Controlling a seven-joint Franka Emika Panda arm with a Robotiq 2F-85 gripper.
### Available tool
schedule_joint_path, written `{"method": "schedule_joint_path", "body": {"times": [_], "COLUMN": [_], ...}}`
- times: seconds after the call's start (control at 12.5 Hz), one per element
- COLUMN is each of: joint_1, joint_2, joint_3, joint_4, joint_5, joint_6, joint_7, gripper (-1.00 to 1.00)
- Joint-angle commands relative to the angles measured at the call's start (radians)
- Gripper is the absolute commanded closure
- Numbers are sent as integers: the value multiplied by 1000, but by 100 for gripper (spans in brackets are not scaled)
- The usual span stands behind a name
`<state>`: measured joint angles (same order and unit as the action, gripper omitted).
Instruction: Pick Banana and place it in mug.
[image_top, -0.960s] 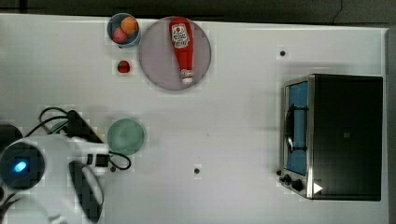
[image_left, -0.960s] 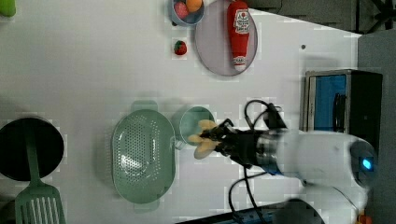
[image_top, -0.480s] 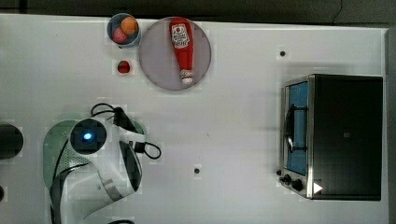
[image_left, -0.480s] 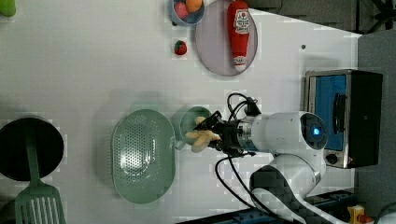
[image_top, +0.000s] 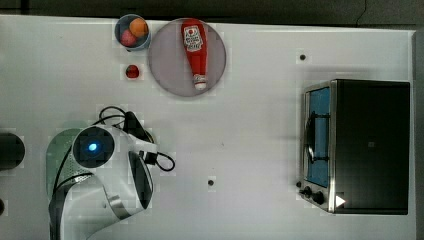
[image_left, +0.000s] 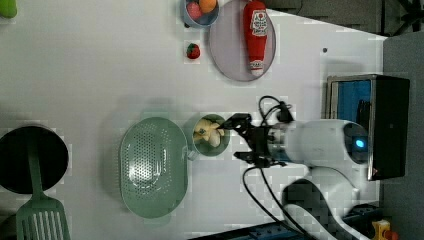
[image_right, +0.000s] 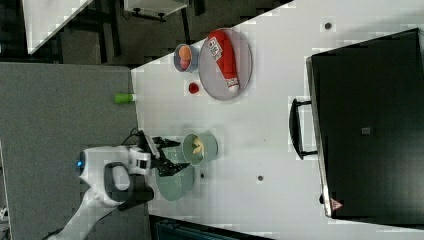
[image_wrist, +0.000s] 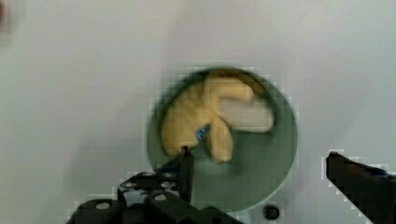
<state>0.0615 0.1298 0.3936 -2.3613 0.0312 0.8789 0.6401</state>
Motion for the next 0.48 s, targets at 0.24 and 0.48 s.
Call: {"method": "schedule_joint_path", "body": {"times": [0.24,0.48], "joint_1": [-32,-39], "joint_2": [-255,-330], "joint_3": [-59,-189], "joint_4": [132,245], "joint_5": [5,5], "joint_6": [-317,-509], "joint_7": [-5,-190], "gripper": [-100,-100]}}
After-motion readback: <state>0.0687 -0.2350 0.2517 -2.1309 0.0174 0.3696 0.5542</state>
